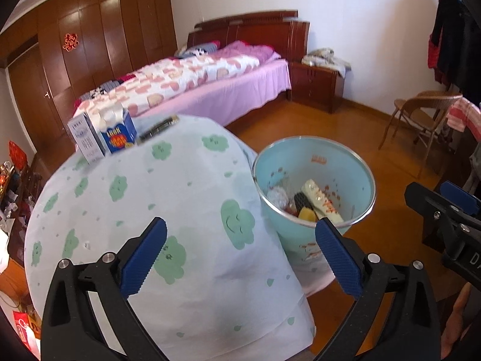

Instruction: Collect trash

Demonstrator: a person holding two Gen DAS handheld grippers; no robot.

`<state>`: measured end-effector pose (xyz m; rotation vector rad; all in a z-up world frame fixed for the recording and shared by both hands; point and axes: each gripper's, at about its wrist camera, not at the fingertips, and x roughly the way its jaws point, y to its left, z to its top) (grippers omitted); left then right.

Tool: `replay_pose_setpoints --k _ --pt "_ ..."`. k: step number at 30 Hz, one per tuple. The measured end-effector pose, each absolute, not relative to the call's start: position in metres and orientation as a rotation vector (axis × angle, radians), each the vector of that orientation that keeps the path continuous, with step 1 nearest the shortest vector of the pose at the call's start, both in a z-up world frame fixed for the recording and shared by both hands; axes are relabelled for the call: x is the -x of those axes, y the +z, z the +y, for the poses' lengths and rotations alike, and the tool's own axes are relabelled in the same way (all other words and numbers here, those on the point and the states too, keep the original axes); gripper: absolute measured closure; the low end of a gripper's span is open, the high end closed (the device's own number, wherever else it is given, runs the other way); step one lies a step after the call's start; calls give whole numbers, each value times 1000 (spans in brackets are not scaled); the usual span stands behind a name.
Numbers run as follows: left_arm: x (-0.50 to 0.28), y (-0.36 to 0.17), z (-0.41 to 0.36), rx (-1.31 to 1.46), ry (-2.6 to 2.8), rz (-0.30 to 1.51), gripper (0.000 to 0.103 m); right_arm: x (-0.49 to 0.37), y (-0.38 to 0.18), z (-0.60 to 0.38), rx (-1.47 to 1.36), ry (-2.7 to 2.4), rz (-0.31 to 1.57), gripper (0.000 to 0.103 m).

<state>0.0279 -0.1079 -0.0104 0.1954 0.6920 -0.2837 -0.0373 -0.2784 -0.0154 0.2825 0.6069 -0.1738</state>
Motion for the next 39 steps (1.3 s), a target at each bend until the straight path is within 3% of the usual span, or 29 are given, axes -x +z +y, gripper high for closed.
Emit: replay_pose_setpoints --k 21,39 --pt "-1 38 -92 -118 -259 477 6 75 25 -270 -224 -251 318 13" --pt "8 47 -91 -115 -269 405 6 80 34 -276 -234 -256 297 12"
